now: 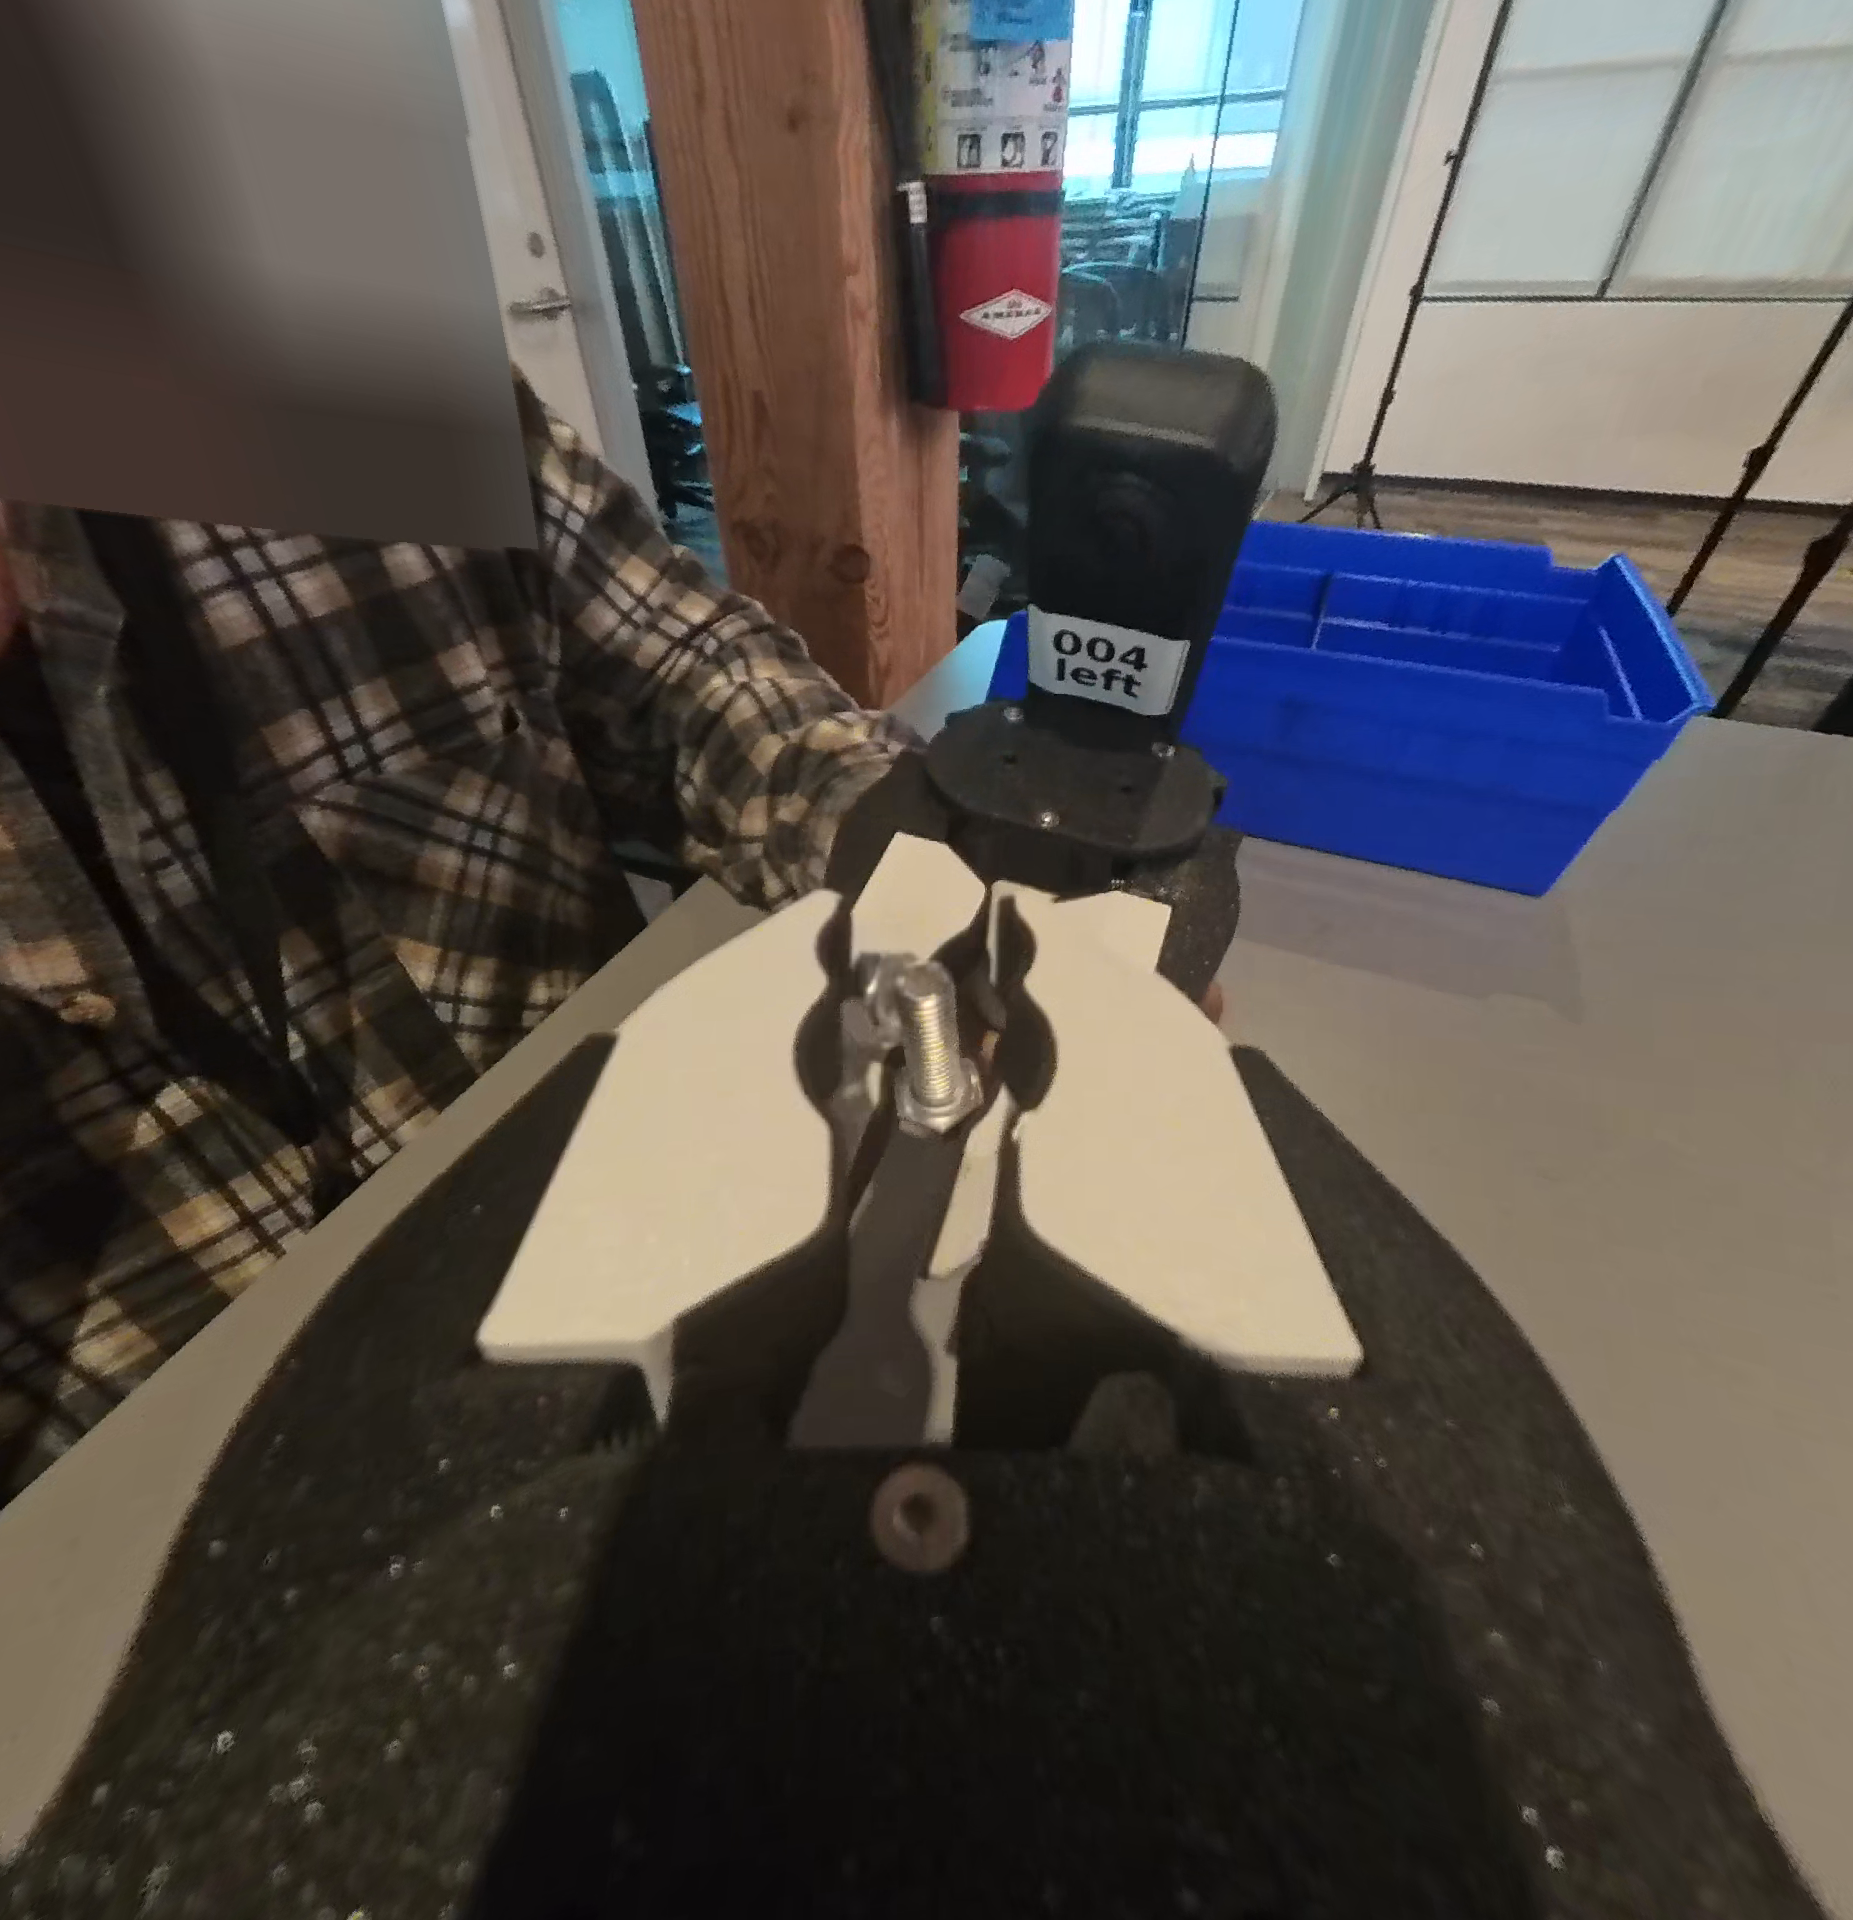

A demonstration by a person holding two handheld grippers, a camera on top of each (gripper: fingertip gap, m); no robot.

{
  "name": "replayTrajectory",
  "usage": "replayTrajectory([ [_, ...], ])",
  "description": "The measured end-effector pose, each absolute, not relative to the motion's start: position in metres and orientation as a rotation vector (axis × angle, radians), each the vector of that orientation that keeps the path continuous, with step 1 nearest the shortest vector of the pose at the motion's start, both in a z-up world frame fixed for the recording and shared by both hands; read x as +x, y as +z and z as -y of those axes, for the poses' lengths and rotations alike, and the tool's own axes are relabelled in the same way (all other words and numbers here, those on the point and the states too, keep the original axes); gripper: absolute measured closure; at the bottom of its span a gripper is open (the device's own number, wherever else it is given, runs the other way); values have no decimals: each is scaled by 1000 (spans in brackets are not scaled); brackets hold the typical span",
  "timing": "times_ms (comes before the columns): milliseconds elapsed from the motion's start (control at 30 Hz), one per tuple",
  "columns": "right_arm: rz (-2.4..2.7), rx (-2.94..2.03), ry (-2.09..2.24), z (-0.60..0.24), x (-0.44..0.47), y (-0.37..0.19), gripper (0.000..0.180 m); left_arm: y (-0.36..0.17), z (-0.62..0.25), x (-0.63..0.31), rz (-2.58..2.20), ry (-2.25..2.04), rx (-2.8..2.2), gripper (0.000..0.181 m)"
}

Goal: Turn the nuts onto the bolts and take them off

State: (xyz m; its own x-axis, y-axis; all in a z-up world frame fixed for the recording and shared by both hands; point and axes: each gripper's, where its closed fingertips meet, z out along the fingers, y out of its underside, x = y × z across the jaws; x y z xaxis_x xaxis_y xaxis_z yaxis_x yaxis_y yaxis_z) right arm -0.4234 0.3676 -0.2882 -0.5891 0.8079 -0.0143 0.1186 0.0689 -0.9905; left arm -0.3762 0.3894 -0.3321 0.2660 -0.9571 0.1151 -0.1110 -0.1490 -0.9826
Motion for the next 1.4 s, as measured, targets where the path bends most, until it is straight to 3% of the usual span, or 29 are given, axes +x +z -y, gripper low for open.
replayTrajectory([
  [67, 1789, -918, 1544, -369, -423, -289, 171, -333, -391, -376, -1026, -1027, -1521, 165],
  [1000, 1092, -933, 1696, -453, -401, -264, 162, -336, -439, -420, -665, -1026, -1626, 165],
  [1133, 1219, -1124, 1418, -469, -373, -270, 159, -332, -439, -423, -657, -1021, -1612, 166],
  [1400, 1571, -1818, 534, -525, -248, -356, 146, -328, -439, -427, -640, -999, -1602, 165],
])
